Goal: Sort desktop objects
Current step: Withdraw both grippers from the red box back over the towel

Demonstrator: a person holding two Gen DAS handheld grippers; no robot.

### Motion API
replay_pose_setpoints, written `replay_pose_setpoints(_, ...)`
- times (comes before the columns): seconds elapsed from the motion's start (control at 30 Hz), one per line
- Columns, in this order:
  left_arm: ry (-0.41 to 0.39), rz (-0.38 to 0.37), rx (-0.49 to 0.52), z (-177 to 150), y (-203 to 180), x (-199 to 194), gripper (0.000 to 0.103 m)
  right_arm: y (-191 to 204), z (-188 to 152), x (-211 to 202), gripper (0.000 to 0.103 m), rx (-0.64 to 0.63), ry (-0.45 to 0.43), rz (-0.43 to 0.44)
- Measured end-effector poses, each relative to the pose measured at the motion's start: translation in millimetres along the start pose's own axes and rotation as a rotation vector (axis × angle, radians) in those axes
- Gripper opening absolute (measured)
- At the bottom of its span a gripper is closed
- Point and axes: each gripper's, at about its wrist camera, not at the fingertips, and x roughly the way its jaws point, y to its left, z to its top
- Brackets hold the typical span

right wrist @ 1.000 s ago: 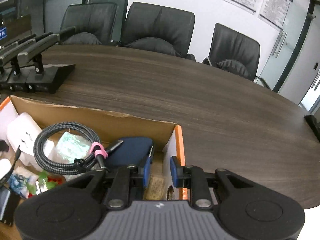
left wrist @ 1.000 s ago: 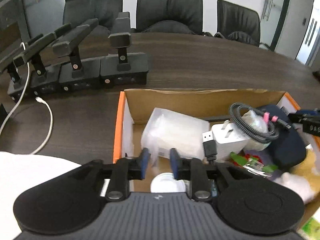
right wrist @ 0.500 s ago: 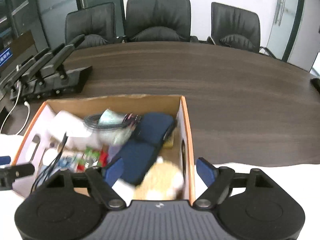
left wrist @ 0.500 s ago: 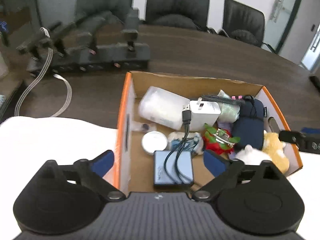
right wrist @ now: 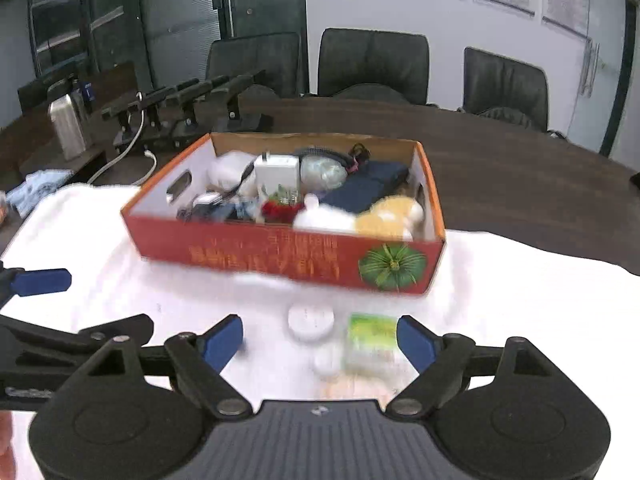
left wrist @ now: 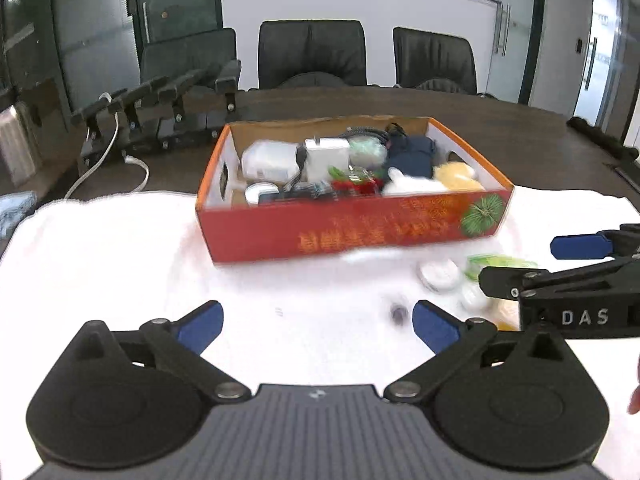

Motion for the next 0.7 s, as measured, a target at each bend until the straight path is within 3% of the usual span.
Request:
replay_pose_setpoints(0.3, -0.086, 0.004, -0.023, -78.5, -8.2, -49.2, 0.103, 7.3, -87.2, -51.5, 0.084, 0.015, -0.064, 0.050)
replay_pose_setpoints(0.57, -0.132, -0.070, -0.043, -164.6, -13.5, -89.4, 0.103, 26.4, -172.9, -91.5, 0.086, -0.043, -0.114, 0.067)
replay_pose_setpoints(0.7, -0.119, -0.021, -0.001, -187.6, -15.2, -88.0, 0.103, 35.0, -198.5, -92.2, 0.087, -0.068, -0.107, 0.041)
